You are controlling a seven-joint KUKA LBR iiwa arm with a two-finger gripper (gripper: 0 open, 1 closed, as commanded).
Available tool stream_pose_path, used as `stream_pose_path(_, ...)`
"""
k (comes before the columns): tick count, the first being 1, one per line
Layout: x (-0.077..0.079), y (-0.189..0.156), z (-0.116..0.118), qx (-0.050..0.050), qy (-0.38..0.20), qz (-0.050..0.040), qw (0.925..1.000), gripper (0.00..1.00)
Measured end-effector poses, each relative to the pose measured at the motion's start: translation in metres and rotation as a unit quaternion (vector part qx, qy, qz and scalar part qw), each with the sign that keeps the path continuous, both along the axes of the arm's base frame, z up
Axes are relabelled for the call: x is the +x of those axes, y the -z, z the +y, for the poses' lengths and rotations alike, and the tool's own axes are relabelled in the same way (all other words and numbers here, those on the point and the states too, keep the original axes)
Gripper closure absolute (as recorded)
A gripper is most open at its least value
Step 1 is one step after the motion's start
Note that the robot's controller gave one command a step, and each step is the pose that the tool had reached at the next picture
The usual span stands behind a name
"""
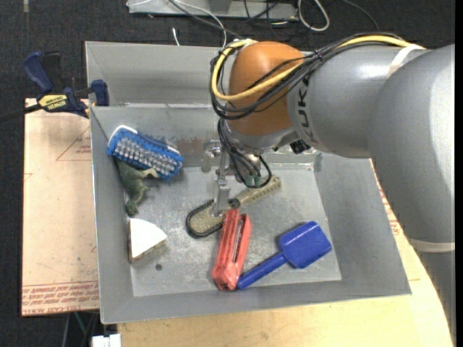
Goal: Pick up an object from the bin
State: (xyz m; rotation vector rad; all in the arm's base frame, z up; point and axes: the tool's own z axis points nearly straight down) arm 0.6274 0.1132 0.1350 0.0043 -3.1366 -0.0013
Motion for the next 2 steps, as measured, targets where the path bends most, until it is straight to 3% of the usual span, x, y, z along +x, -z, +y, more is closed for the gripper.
stream_pose_path(1,0.001,-0.005,-0.001,0.000,0.002,-0.0033,1.0000,0.00)
stream_pose_path(2,-0.017,0.062,0.001,0.001,-0.070,-0.0015,0.9975,0.00)
